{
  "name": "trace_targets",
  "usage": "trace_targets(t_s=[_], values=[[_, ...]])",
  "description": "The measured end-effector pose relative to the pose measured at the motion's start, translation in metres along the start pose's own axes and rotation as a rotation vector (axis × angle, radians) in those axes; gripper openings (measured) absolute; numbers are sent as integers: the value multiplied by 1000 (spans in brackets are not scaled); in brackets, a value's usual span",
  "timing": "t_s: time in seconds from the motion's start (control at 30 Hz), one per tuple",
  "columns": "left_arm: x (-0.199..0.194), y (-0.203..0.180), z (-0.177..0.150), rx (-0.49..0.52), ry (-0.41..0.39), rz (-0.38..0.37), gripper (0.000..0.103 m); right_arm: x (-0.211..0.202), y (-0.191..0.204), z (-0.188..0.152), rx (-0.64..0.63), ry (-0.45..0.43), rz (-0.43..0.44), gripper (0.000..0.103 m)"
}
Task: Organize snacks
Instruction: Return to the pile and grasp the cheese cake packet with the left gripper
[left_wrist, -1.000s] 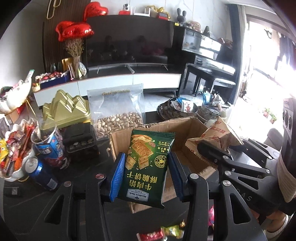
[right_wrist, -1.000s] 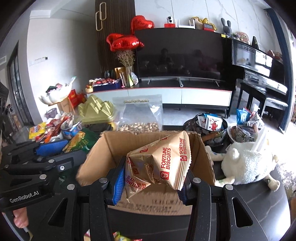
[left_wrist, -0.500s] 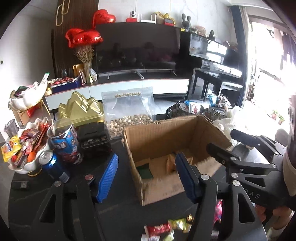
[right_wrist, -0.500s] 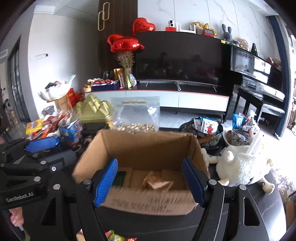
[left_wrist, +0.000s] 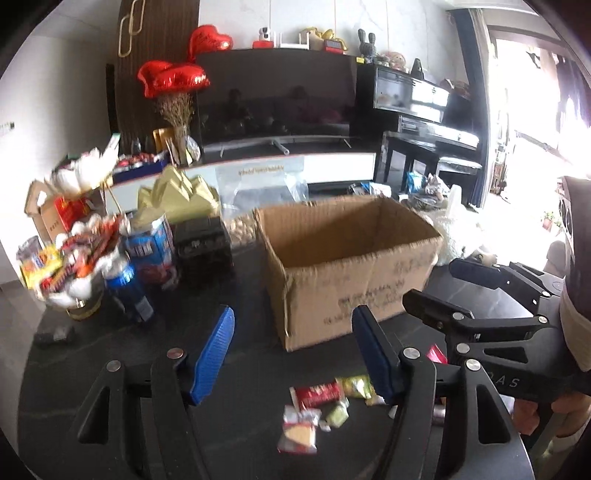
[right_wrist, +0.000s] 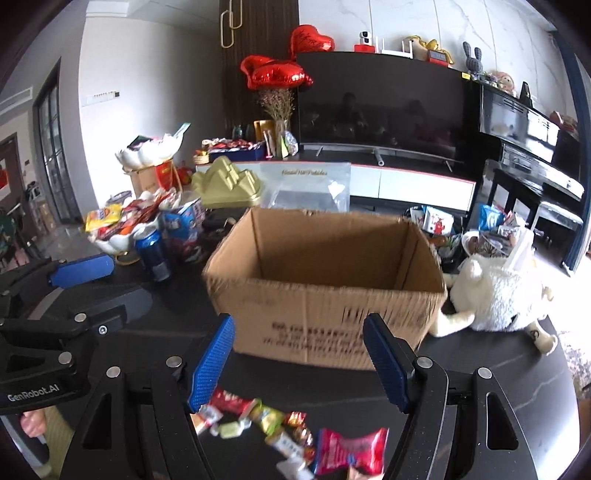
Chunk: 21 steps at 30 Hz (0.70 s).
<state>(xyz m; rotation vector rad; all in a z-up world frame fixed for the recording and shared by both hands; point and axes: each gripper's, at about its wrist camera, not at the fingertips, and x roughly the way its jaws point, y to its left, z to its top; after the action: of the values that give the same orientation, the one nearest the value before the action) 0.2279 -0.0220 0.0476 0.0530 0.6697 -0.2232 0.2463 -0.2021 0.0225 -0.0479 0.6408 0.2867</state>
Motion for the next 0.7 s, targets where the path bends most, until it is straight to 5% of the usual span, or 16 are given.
trace_targets(t_s=[0.47,0.7], values=[[4,-5,-79,45,86,26,66,7,21,-76,-19,136,42,72],[27,1,-107,39,152,-28,65,29,25,-103,9,221,76,67]])
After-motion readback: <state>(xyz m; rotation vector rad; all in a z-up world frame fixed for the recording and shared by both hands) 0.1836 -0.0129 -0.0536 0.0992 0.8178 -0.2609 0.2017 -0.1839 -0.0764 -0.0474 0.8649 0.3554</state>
